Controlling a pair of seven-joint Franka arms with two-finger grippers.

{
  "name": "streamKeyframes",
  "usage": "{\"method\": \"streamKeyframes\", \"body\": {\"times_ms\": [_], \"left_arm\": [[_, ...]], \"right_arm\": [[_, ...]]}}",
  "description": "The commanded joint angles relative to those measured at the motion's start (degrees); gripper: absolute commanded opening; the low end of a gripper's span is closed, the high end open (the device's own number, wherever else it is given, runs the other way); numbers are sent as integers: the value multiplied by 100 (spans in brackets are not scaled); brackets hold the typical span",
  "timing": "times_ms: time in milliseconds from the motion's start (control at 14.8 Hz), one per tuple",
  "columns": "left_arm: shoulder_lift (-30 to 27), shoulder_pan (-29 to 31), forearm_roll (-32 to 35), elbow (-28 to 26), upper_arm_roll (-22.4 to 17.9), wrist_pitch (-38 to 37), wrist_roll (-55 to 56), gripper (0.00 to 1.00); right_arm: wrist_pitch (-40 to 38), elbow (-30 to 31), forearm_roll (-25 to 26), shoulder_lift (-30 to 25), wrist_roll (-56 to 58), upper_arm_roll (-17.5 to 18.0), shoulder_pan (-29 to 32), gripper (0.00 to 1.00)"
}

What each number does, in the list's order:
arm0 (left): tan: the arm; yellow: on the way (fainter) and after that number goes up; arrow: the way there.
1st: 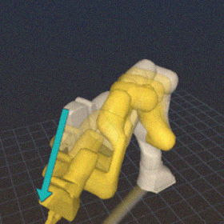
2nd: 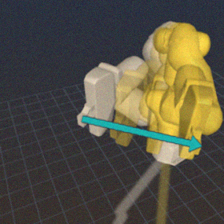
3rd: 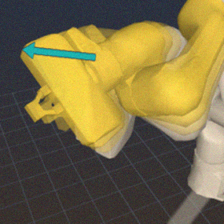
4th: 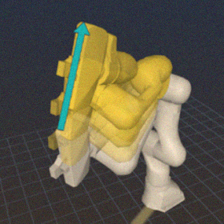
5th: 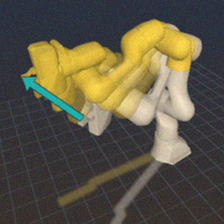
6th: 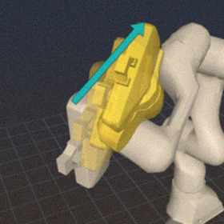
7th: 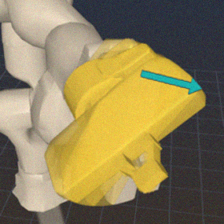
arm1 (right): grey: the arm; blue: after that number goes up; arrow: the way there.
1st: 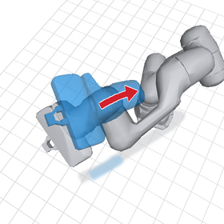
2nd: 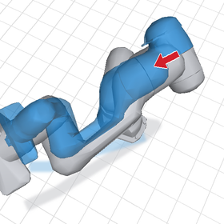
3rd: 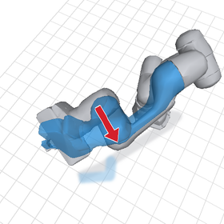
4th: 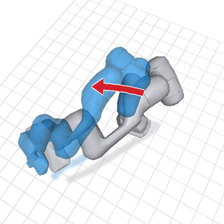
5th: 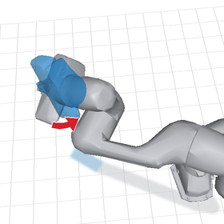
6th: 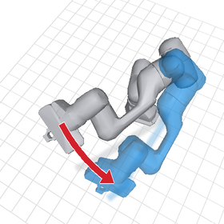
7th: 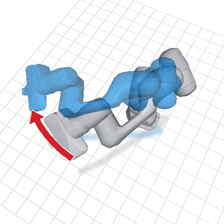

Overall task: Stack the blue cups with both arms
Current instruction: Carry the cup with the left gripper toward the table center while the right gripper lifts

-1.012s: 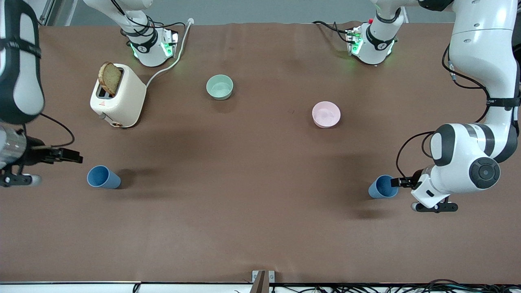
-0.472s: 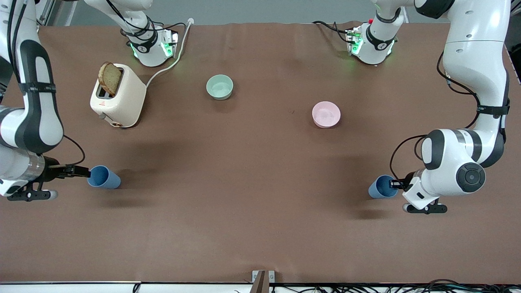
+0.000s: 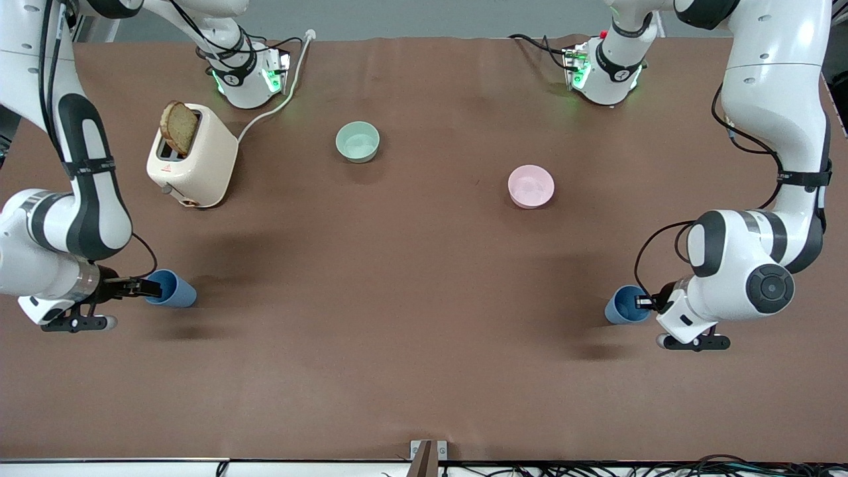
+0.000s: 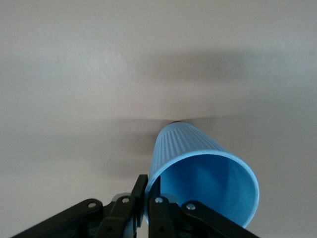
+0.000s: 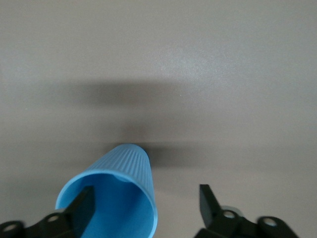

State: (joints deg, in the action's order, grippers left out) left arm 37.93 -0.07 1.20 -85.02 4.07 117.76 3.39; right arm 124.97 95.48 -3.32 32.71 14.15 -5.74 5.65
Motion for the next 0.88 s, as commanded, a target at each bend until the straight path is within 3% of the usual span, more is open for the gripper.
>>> {"method": "streamKeyframes", "body": {"times_ms": [0, 135, 337, 472, 810], "left_arm": [[-338, -107, 47, 161, 207, -402, 65, 0], [-636, -142, 47, 117, 627, -648, 511, 0], [-761, -282, 117, 126, 1226, -913, 1434, 0], [-752, -633, 143, 134, 1333, -896, 1892, 0], [-472, -1767, 143, 143, 1324, -440, 3113, 0]], "right_arm": [[264, 59, 50, 68, 35, 47, 41, 77], [256, 59, 50, 103, 44, 47, 50, 66], [230, 111, 50, 130, 35, 47, 59, 30], [212, 120, 33, 130, 0, 55, 59, 8], [-6, -72, 41, 69, 8, 55, 6, 4]]}}
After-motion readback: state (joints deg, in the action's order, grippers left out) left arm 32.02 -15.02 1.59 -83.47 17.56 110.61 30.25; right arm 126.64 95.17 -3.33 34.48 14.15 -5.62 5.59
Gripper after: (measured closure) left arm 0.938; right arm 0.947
